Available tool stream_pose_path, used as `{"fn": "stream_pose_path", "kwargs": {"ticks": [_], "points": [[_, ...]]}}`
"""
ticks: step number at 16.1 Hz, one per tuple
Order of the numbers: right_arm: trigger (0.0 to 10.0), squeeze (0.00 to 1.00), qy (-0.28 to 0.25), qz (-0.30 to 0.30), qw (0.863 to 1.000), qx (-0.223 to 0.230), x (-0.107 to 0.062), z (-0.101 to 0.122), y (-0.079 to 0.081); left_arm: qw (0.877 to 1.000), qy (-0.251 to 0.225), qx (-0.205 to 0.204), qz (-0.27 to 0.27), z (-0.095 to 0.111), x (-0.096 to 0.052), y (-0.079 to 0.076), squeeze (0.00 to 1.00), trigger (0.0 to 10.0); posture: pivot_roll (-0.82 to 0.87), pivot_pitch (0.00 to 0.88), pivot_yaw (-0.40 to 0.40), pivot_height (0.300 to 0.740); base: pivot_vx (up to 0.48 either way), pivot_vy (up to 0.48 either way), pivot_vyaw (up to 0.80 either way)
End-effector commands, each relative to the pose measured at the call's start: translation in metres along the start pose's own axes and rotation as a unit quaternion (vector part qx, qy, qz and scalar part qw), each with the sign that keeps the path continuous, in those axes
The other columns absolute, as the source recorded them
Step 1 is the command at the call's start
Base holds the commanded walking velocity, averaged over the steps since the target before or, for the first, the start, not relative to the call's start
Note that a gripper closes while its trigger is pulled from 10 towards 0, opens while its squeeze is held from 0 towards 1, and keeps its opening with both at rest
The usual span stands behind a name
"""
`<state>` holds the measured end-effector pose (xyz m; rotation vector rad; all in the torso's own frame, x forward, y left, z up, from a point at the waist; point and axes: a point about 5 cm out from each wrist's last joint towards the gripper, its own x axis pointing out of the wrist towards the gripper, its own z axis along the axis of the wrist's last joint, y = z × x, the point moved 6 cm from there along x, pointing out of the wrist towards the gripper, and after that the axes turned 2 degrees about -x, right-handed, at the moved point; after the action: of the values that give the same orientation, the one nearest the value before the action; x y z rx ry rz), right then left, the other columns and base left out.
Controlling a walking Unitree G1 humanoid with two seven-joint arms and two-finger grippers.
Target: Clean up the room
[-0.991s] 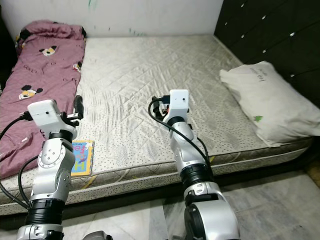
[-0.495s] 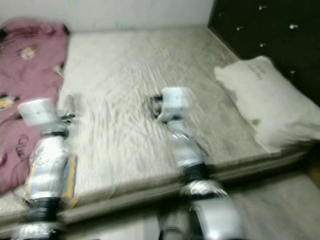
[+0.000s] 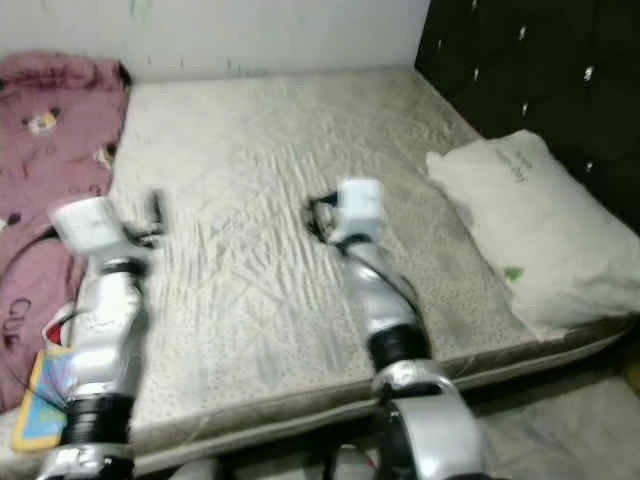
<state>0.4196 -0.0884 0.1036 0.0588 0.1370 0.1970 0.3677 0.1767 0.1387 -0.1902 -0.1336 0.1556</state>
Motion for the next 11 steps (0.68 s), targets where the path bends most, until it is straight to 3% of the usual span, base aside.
{"fn": "stream_pose_path", "kwargs": {"ticks": [1,2,3,5,7,9,11], "points": [[10.0,0.00,-0.009,0.010,1.000,-0.023,0.002,0.005,0.011,1.000,0.002,0.010,0.012,0.000,0.001,0.009,0.00,10.0,-0.02,0.000,-0.039,0.740,0.000,0.000,0.00],[10.0,0.00,-0.019,0.008,0.999,-0.045,0.001,0.008,0.012,1.000,0.001,0.008,0.010,0.000,0.000,0.009,0.00,10.0,-0.02,0.000,-0.040,0.740,0.000,0.472,0.00],[10.0,0.00,-0.028,0.037,0.999,-0.014,0.001,0.012,0.020,1.000,0.001,0.007,0.015,0.001,0.000,0.010,0.00,10.0,-0.02,0.000,-0.041,0.740,0.000,0.472,0.00],[10.0,0.00,-0.034,0.041,0.998,-0.024,0.003,0.018,0.022,1.000,-0.003,-0.001,0.015,0.002,0.001,0.009,0.00,10.0,-0.02,0.000,-0.040,0.740,0.000,0.472,0.00],[10.0,0.00,-0.014,0.047,0.997,-0.052,0.004,0.012,0.024,1.000,-0.004,-0.008,0.018,0.002,0.001,0.009,0.00,10.0,-0.02,0.000,-0.039,0.740,0.000,0.472,0.00],[10.0,0.00,-0.028,0.059,0.998,-0.023,0.003,0.016,0.026,1.000,-0.002,-0.008,0.019,0.002,0.002,0.008,0.00,10.0,-0.02,0.000,-0.039,0.740,0.000,0.472,0.00],[10.0,0.00,-0.027,0.062,0.997,-0.034,0.002,0.016,0.026,1.000,0.002,-0.007,0.021,0.000,0.000,0.008,0.00,10.0,-0.03,0.000,-0.039,0.740,0.000,0.472,0.25]]}}
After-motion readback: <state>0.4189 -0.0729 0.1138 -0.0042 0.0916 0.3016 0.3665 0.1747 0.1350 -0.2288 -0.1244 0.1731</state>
